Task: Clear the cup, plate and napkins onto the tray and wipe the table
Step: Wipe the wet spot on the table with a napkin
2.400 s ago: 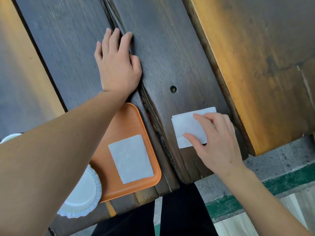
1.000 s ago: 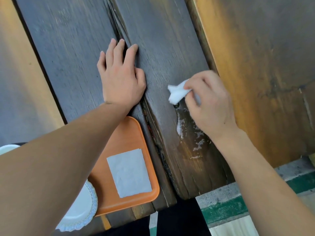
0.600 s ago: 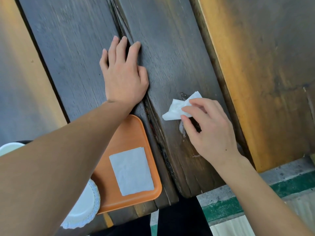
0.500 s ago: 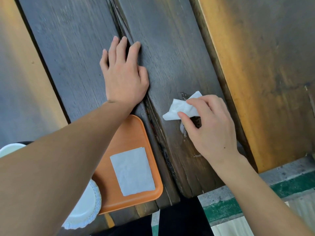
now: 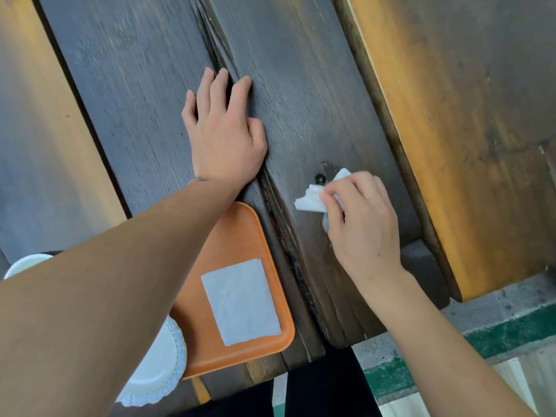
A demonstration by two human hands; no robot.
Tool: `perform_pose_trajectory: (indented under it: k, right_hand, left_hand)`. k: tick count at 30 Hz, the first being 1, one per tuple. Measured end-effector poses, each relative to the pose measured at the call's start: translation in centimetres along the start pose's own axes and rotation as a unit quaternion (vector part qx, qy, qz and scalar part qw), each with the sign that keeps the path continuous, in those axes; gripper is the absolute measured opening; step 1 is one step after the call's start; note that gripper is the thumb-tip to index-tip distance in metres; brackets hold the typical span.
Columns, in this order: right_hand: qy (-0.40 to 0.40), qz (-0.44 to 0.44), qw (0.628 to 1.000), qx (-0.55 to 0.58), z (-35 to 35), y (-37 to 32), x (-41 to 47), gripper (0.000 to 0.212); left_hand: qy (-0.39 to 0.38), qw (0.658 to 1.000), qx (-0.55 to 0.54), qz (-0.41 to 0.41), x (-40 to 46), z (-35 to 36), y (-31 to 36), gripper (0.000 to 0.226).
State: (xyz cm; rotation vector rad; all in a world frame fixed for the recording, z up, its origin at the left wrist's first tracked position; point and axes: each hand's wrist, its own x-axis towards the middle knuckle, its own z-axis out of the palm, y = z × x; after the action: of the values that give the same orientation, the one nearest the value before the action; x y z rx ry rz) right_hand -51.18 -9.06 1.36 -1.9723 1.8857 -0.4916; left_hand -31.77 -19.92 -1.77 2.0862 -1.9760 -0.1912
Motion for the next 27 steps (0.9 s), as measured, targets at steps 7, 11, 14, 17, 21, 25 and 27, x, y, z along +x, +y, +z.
perform_pose_trajectory:
  k: [7,11,14,17,21,25,27]
  right_hand:
    - [-0.092,-0.034,0.995,-0.028,-1.2,1.7,-9.9,0.02]
    - [-0.109,-0.014,0.993,-0.053,-2.1,2.5,-12.1,0.036]
    - [-0.088,-0.045,0.992,-0.073,-2.5,3.4,-11.5,0.033]
    - [-0.066,-0.039,0.995,-0.056,-3.0,4.8,-9.2,0.032]
    - [-0.035,-0.037,0.998,-0.03,-3.5,6.4,-3.3,0.021]
    - [-0.013,-0.104,0.994,0.0,-3.3,6.1,3.7,0.024]
    - [0.008,-0.111,0.994,0.015,-3.5,5.6,6.6,0.026]
  left_hand:
    - [-0.011,1.0,0.0,-0.002,0.1,-0.2,0.0,0.056]
    - [-0.008,1.0,-0.001,0.0,0.1,-0.2,0.1,0.056]
    - [-0.003,1.0,-0.005,0.0,0.1,-0.1,0.0,0.056]
    - [0.0,1.0,-0.004,0.001,0.0,-0.1,0.1,0.055]
    - [-0.005,1.0,-0.006,-0.001,0.1,-0.1,0.1,0.055]
    - [-0.004,1.0,-0.007,-0.003,0.1,-0.2,0.1,0.056]
    - [-0.003,1.0,-0.007,-0.004,0.0,-0.2,0.1,0.057]
